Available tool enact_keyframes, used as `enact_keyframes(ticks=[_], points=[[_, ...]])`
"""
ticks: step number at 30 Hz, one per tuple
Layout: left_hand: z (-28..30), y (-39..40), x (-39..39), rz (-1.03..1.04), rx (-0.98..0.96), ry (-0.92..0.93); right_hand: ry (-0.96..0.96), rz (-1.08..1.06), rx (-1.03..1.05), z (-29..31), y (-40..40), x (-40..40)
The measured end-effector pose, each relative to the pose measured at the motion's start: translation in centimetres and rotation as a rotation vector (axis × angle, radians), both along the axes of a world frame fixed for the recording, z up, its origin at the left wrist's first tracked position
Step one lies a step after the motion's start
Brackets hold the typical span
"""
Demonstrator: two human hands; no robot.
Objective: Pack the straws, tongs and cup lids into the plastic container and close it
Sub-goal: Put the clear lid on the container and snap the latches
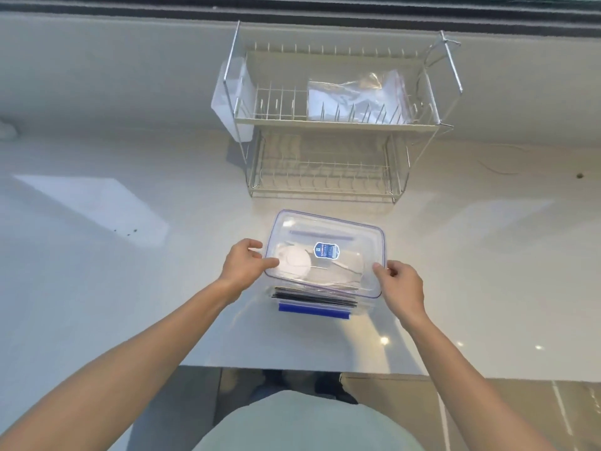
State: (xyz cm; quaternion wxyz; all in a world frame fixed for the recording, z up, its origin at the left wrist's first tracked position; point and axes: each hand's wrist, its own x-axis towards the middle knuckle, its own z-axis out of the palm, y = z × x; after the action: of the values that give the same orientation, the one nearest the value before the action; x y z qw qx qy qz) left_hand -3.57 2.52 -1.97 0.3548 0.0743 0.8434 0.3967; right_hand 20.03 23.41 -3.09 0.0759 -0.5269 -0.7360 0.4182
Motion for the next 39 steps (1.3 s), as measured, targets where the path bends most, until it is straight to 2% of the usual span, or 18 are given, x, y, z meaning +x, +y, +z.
enact_keyframes(ticks=[9, 16, 19, 22, 25, 32, 35, 37, 39], points=[[-2.0, -3.1, 1.8, 0.013, 0.035, 0.024, -0.07, 0.073, 0.066, -0.5, -1.3, -0.6], [-2.7, -3.2, 1.9, 0.009, -0.01, 0.029, -0.074, 0.059, 0.03, -0.9, -2.4, 0.2], [-2.9, -3.1, 1.3, -0.003, -0.015, -0.004, 0.015, -0.07, -0.125, -0.8, -2.2, -0.1], [-2.9, -3.2, 0.3, 0.025, 0.003, -0.153, 0.11, -0.219, -0.412, -0.7, -1.4, -0.1], [-3.1, -3.3, -0.8, -0.007, 0.006, -0.243, 0.157, -0.291, -0.56, -1.1, -0.5, 0.4], [-3.1, -3.8, 0.4, -0.019, -0.008, -0.275, 0.143, -0.261, -0.458, -0.9, 0.3, -0.6], [-2.5, -3.3, 0.1, -0.073, -0.043, -0.276, 0.116, -0.358, -0.424, -0.7, -1.3, -0.4], [-1.6, -2.1, -0.5, -0.104, -0.05, -0.189, 0.151, -0.487, -0.457, -0.9, -3.5, 0.3], [-0.5, -0.4, -1.0, -0.126, -0.034, -0.054, 0.234, -0.582, -0.576, -0.5, -6.2, 0.6]])
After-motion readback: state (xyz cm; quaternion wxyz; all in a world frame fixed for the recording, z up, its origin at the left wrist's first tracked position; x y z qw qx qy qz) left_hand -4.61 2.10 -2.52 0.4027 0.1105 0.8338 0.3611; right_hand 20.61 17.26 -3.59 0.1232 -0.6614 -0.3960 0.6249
